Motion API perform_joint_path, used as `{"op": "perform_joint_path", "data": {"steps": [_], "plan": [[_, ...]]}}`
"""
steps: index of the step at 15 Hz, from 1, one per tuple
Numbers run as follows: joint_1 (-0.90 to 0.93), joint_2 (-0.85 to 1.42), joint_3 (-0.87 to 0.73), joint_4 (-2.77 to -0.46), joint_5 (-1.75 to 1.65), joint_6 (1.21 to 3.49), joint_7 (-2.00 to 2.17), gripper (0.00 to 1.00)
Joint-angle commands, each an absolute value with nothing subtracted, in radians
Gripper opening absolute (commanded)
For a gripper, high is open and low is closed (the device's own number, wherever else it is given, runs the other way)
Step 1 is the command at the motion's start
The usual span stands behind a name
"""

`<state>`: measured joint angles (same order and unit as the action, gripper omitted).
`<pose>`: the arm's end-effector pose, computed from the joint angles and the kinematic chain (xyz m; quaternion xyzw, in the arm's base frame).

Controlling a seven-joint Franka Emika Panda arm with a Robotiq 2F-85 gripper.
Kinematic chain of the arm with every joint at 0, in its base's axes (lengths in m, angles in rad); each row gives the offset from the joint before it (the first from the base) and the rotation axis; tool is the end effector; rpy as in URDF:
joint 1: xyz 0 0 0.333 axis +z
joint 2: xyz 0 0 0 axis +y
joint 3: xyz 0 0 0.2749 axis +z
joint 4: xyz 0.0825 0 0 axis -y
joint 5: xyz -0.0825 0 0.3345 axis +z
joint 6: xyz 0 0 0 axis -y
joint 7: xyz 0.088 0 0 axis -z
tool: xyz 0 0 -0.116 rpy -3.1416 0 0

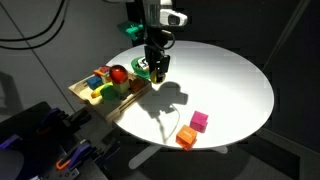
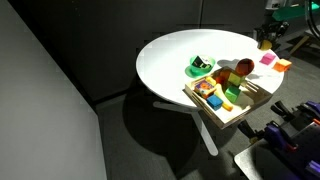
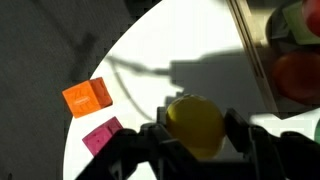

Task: Pick up the yellow fruit on the table near the orange block and drop it in the wooden tray

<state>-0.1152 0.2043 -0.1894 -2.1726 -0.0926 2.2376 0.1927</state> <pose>0.4750 -0.1532 0.2761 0.9729 -0.2144 -0.0711 0.0496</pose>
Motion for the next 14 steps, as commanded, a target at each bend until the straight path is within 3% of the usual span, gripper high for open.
{"op": "perform_joint_path", "data": {"steps": [1,2,10,11,14], "plan": [[-0.140,0.208,-0.189,-2.156,-0.069,2.199,0.168,0.34],[-0.126,0.205,-0.184,-2.170,-0.091,2.228,0.193,0.59],[-0.136,0.208,-0.187,-2.170,-0.090,2.220,0.193,0.59],[-0.135,0.200,-0.186,-2.174,-0.090,2.221,0.192,0.34],[-0.127,0.178,-0.178,-2.181,-0.092,2.222,0.187,0.34]]}}
